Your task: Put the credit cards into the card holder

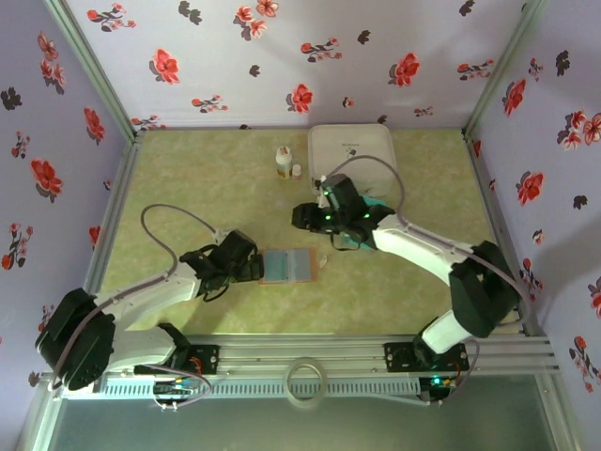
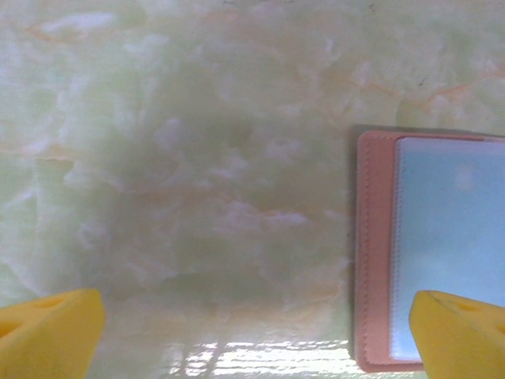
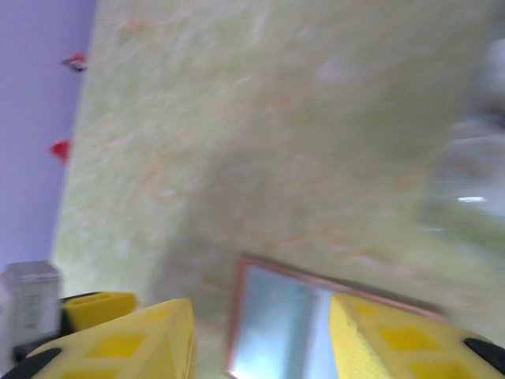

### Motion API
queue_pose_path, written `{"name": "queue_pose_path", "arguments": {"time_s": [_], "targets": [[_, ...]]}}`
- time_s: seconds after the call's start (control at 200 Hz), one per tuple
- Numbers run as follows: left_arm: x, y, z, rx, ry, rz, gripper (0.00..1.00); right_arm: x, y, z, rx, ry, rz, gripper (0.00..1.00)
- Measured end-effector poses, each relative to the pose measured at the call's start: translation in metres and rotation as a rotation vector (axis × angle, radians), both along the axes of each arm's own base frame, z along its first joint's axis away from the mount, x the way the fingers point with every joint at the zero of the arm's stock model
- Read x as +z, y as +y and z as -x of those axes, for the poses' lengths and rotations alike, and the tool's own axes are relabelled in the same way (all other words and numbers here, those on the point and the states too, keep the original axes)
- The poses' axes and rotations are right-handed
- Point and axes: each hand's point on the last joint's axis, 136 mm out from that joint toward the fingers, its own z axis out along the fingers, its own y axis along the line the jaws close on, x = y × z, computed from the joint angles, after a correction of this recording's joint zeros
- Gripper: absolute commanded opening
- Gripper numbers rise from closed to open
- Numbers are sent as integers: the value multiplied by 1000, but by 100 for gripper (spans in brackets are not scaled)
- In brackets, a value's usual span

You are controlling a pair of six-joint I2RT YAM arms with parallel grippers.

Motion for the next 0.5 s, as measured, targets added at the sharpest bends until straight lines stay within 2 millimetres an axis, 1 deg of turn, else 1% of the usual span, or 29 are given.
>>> {"name": "queue_pose_path", "arguments": {"time_s": [0.06,0.12,0.245,0.3,0.375,0.5], "targets": [[2,-5,-4,-3,1,4,100,-5,-27,-5,-28,-17,103,48],[2,-9,-6,-7,5,7,100,-15,-50,-7,-37,-19,206,48],[-2,-12,-8,-11,22,1,100,-34,-92,-5,-29,11,385,47],[-6,-13,-7,-13,34,-3,100,-39,-104,-3,-16,17,441,46],[-9,-13,-6,-15,47,-8,100,-43,-116,-1,5,21,500,46],[-11,-14,-5,-18,56,-8,100,-47,-124,1,55,16,576,45]]}}
